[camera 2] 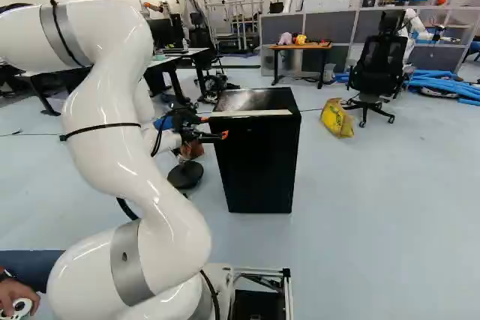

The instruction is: Grab a drink from the fridge

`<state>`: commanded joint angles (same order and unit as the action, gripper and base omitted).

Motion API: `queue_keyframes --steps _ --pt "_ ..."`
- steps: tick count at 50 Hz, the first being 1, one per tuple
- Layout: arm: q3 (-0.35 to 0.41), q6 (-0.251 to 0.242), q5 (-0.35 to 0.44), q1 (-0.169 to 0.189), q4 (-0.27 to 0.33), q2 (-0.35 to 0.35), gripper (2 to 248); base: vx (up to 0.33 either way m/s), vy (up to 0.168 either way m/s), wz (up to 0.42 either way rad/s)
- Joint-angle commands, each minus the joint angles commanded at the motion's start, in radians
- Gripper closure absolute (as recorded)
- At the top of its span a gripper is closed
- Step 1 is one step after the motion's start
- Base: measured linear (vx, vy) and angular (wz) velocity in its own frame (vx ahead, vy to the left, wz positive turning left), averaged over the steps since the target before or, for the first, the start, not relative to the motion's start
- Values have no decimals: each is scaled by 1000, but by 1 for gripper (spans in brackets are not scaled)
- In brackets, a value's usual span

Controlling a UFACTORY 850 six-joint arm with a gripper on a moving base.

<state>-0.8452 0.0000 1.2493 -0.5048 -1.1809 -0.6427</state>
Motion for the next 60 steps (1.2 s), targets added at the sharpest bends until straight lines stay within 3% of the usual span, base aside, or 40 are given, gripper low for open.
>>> queue_keyframes --steps 47,60 --pt "-13 0 0 1 -105 -8 3 0 0 0" --pt "10 0 0 -18 -143 6 3 -1 -3 -15"
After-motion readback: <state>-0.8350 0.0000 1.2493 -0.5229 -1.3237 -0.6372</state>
